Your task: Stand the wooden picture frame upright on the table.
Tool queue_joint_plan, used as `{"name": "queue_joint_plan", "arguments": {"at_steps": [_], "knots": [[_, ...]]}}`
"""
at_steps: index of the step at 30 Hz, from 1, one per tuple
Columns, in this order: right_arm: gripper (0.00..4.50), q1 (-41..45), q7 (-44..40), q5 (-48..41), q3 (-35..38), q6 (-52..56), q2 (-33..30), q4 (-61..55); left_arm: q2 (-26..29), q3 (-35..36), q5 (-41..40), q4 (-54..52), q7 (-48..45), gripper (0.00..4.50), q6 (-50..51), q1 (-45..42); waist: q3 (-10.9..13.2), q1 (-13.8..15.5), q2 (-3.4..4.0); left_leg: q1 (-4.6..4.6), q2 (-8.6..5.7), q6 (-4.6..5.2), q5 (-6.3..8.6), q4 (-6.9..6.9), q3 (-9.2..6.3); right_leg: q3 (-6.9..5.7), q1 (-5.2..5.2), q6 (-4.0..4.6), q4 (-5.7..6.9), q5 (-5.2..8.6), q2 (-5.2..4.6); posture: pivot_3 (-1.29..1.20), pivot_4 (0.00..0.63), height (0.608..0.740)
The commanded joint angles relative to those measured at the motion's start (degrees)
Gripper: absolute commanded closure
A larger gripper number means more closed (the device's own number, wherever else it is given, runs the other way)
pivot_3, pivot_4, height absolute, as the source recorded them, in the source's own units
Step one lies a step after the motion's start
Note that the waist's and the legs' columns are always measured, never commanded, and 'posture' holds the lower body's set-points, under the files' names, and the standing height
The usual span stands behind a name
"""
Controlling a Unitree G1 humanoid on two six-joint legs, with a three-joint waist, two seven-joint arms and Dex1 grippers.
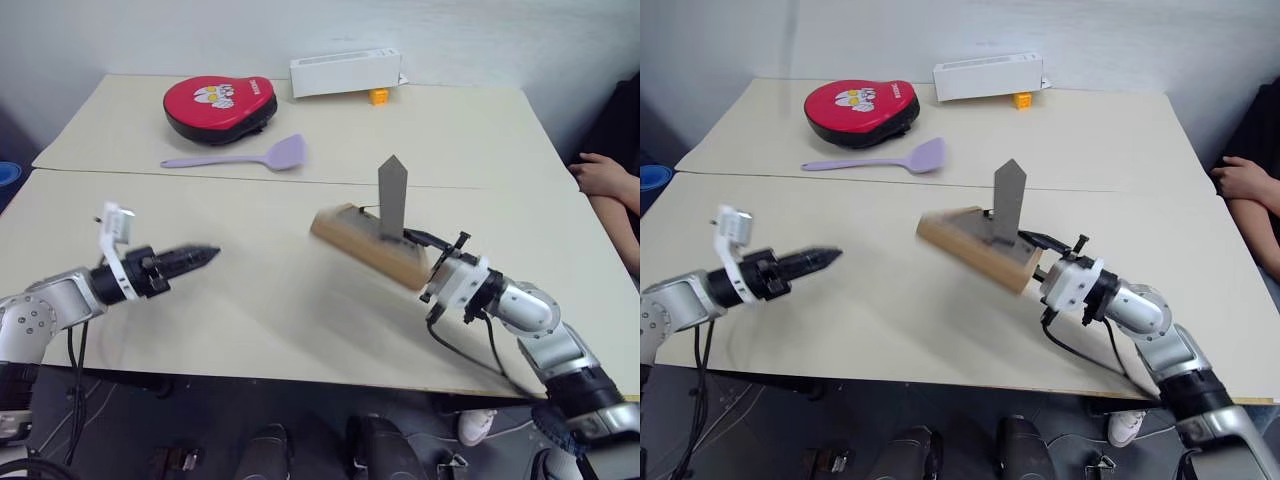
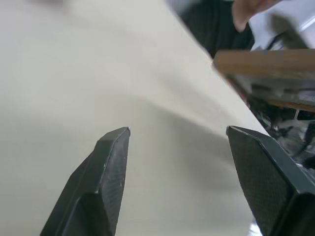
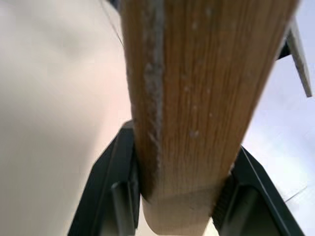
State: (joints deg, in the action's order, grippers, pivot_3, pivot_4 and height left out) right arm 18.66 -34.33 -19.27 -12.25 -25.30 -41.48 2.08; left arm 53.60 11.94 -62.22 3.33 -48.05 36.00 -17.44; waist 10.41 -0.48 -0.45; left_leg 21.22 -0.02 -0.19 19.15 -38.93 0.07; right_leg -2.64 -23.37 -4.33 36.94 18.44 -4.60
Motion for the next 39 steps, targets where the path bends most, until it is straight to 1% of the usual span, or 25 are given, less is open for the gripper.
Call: {"name": "queue_joint_plan", "arguments": {"at_steps": [1,2,3,4,6,8,10,12,15,17,20,23,27,30,31,32,35,39], "knots": [[3.23,-1.2,-6.6,-23.0,6.3,24.9,-3.6,-7.5,-2.6,1.7,11.7,-8.8,-4.6,0.09,-14.3,2.5,0.0,0.4,0.07,0.00,-0.01,0.06,0.04,0.04,0.00,0.01,0.01,-0.01,-0.06,-0.01,-0.04,0.00,0.150,0.740],[3.23,-1.0,-6.5,-27.1,7.2,32.0,-4.0,-7.8,-4.0,1.6,13.3,-9.9,-4.8,0.00,-16.3,2.8,0.0,0.5,0.07,-0.02,-0.02,0.11,0.07,0.06,-0.01,0.00,0.03,-0.01,-0.09,0.00,-0.09,0.00,0.150,0.740],[3.23,-0.1,-6.3,-28.4,8.2,35.0,-3.1,-7.1,-4.9,0.9,14.7,-10.7,-5.2,0.00,-17.0,3.2,0.0,0.6,0.07,-0.04,-0.02,0.14,0.09,0.08,-0.03,-0.02,0.07,-0.01,-0.14,0.00,-0.12,0.00,0.150,0.740],[3.23,1.4,-5.3,-28.5,8.7,38.1,-2.0,-5.5,-5.8,-0.1,16.2,-11.5,-5.5,0.00,-17.6,3.6,0.0,0.5,0.07,-0.01,-0.02,0.16,0.10,0.08,-0.05,-0.05,0.08,-0.01,-0.18,-0.01,-0.13,0.00,0.150,0.740],[3.23,4.2,-6.1,-27.0,8.4,42.2,-0.2,-2.8,-8.0,-0.9,16.9,-12.2,-5.3,0.00,-16.9,3.5,0.0,0.3,0.07,0.02,-0.02,0.17,0.10,0.08,-0.05,-0.06,0.04,-0.01,-0.18,-0.01,-0.13,0.00,0.150,0.740],[3.23,7.6,-7.1,-21.1,6.6,41.2,2.5,3.5,-9.3,-1.9,18.1,-12.3,-6.5,0.00,-17.1,3.3,0.0,-0.1,0.07,0.01,-0.02,0.16,0.10,0.16,0.02,-0.02,-0.04,-0.02,-0.11,-0.01,-0.09,0.00,0.150,0.740],[3.23,10.4,-7.4,-16.4,6.5,38.3,5.6,10.0,-10.1,-2.1,19.4,-11.9,-7.5,0.00,-17.7,3.0,0.0,-0.3,0.07,0.02,-0.02,0.13,0.08,0.20,0.08,-0.01,-0.11,-0.02,-0.05,-0.01,-0.03,0.00,0.150,0.740],[3.23,12.5,-8.6,-15.8,7.9,39.8,8.6,15.2,-10.5,-2.5,20.0,-11.5,-8.9,0.00,-17.8,2.6,0.0,-0.3,0.07,0.04,-0.02,0.13,0.08,0.23,0.12,0.01,-0.16,-0.02,-0.04,-0.01,-0.01,0.00,0.150,0.740],[3.23,13.1,-12.0,-14.7,8.4,41.3,11.2,19.9,-11.2,-2.5,20.8,-10.6,-10.4,0.00,-18.1,2.2,0.0,-0.3,0.07,0.07,-0.02,0.13,0.08,0.25,0.14,0.00,-0.16,-0.02,-0.05,-0.01,0.00,0.00,0.150,0.740],[3.23,13.4,-11.7,-16.7,11.1,44.6,13.2,21.8,-11.5,-2.4,21.5,-9.9,-11.3,0.00,-18.5,2.0,0.0,-0.5,0.07,0.07,-0.02,0.13,0.08,0.23,0.14,0.00,-0.14,-0.04,-0.03,-0.03,0.00,0.00,0.150,0.740],[3.23,13.0,-13.8,-15.2,11.3,47.9,13.6,23.0,-11.7,-2.0,22.6,-8.5,-12.5,0.00,-19.0,1.7,0.0,-0.7,0.07,0.03,-0.01,0.13,0.08,0.22,0.14,0.00,-0.11,-0.04,-0.03,-0.03,0.00,0.00,0.150,0.740],[3.23,13.3,-12.8,-15.0,12.9,50.5,14.5,24.1,-12.1,-1.8,23.4,-7.5,-13.4,0.00,-19.5,1.6,0.0,-0.9,0.07,0.02,-0.01,0.13,0.08,0.24,0.12,0.00,-0.11,-0.04,-0.03,-0.03,0.00,0.00,0.150,0.740],[3.23,13.1,-13.4,-8.8,11.3,46.1,13.8,24.9,-12.6,-1.5,24.3,-6.6,-13.7,0.00,-19.9,1.2,0.0,-1.0,0.07,-0.01,-0.01,0.13,0.08,0.23,0.12,0.01,-0.09,-0.04,-0.04,-0.03,0.00,0.00,0.150,0.740],[3.23,13.0,-13.1,-7.5,12.2,45.4,14.0,24.7,-12.7,-1.4,24.8,-6.1,-13.8,0.00,-20.0,0.8,0.0,-1.0,0.08,-0.04,-0.01,0.13,0.08,0.23,0.13,0.02,-0.08,-0.04,-0.02,-0.03,-0.01,0.00,0.150,0.740],[2.51,12.9,-13.3,-8.5,13.1,46.9,14.1,24.4,-12.7,-1.4,24.9,-6.0,-13.8,0.00,-20.1,0.7,0.0,-1.0,0.07,-0.04,-0.01,0.12,0.08,0.23,0.13,0.02,-0.08,-0.04,-0.02,-0.03,-0.01,0.00,0.150,0.740],[2.32,12.6,-14.0,-8.3,13.5,46.3,14.1,23.8,-12.6,-1.4,25.0,-5.9,-13.9,0.00,-20.0,0.6,0.0,-1.0,0.06,-0.04,-0.01,0.12,0.08,0.23,0.13,0.02,-0.08,-0.04,-0.02,-0.03,-0.01,0.00,0.150,0.740],[1.31,11.5,-14.7,-7.2,14.1,45.3,13.5,22.4,-12.5,-1.4,25.2,-5.5,-14.1,0.00,-20.1,0.4,0.0,-1.0,0.06,0.00,-0.02,0.13,0.08,0.23,0.12,0.02,-0.09,-0.05,-0.03,-0.03,-0.02,0.00,0.150,0.740],[0.04,7.8,-16.9,-7.7,15.6,46.7,10.2,17.4,-12.0,-1.1,26.1,-4.5,-14.5,0.00,-20.4,0.7,0.0,-0.4,0.06,0.00,-0.05,0.13,0.08,0.21,0.09,0.00,-0.07,-0.06,-0.05,-0.03,-0.05,0.00,0.150,0.740]]}}
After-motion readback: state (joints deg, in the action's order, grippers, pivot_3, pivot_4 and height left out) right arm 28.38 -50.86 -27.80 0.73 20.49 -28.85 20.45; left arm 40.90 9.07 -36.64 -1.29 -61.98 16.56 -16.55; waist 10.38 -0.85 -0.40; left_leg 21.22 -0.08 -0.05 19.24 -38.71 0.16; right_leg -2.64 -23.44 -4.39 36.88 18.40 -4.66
